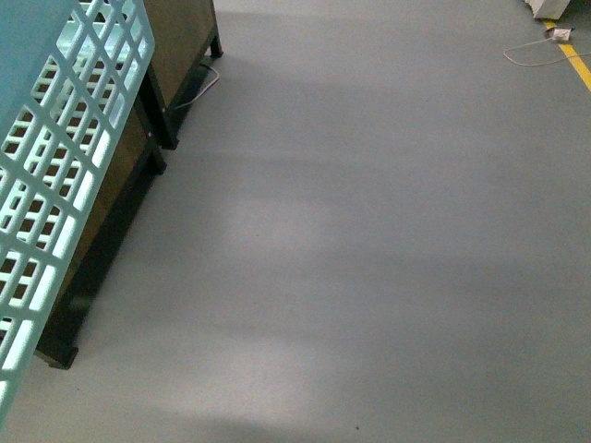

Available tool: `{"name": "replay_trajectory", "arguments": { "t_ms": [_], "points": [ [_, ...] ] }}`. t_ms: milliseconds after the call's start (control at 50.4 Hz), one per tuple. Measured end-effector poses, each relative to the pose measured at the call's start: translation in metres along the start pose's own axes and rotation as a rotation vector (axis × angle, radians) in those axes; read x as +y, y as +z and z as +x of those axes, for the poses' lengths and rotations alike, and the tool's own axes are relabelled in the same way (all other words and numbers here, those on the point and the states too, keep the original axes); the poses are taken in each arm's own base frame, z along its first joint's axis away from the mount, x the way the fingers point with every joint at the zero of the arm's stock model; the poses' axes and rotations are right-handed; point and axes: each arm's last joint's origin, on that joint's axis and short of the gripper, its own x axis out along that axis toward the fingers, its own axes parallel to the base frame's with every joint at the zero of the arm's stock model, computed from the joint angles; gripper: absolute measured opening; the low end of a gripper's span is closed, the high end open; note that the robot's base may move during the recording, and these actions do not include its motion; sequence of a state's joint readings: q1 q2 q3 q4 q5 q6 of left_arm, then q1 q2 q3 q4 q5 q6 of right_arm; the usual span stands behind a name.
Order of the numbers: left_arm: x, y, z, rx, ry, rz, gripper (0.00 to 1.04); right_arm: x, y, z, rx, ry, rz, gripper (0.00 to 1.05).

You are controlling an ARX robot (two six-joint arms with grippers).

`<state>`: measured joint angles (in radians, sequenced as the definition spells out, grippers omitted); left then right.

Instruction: Pick lemon and mango into basket

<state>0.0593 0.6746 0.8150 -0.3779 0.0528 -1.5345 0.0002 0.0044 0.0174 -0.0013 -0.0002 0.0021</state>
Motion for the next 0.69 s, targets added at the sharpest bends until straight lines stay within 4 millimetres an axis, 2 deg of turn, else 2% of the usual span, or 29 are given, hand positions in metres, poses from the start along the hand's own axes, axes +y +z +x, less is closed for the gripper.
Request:
{"name": "replay_trajectory", "arguments": {
  "t_ms": [695],
  "points": [
    [0.0000, 0.0000, 0.0000, 0.000, 0.000, 0.000, 0.04, 0.0000, 0.0000, 0.0000, 0.000, 0.000, 0.001, 0.96]
  ]
}}
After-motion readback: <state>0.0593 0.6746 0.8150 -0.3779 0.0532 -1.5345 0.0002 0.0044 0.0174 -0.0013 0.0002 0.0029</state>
